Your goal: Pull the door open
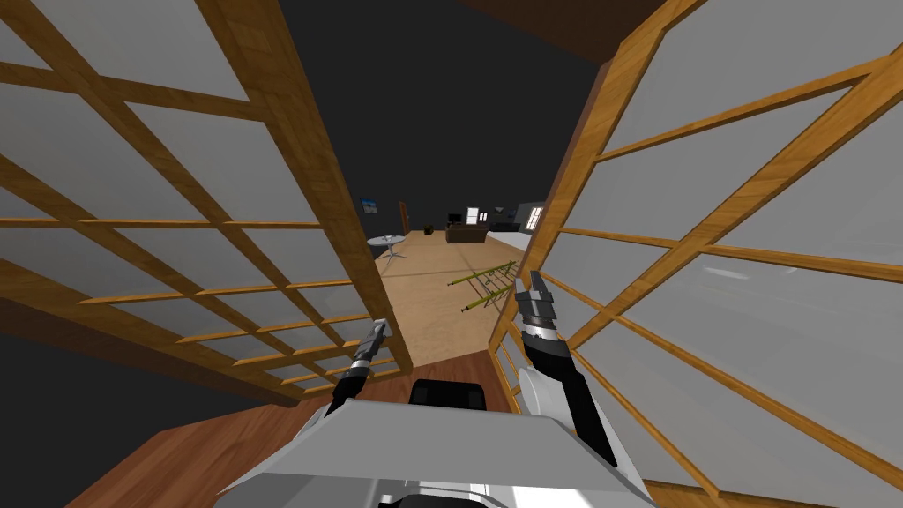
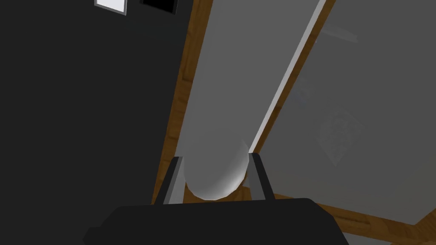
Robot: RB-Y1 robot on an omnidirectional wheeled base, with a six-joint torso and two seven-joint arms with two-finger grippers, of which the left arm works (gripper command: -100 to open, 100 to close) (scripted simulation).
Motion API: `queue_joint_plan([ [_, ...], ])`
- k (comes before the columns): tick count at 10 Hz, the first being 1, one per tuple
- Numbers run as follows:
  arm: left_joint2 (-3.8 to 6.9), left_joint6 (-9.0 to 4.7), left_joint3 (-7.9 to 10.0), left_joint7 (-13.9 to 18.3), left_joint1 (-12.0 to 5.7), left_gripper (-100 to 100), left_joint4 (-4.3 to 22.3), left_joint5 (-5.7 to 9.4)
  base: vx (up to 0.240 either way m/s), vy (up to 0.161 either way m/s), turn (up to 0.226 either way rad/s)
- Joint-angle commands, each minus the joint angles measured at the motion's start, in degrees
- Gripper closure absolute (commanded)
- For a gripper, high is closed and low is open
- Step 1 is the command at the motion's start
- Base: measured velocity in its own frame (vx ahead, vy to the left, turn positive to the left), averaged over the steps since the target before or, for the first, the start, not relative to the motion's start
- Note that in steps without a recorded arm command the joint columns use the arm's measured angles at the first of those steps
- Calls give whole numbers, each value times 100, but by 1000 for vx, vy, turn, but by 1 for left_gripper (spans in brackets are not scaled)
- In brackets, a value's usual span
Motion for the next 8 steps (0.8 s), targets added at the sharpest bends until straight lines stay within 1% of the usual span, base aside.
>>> queue_joint_plan([
  [1,6,1,-68,286,-2,100,8,91,-33,9,-47],
  [2,6,1,-68,316,-2,100,8,91,-27,9,-16],
  [4,34,0,-150,676,-10,100,10,229,-30,12,-33],
  [5,34,0,-150,729,-10,100,10,229,-28,12,-25],
  [7,62,-1,-232,1085,-18,100,12,366,-29,9,-32],
  [8,62,-1,-232,1142,-18,100,12,366,-26,10,-23],
])
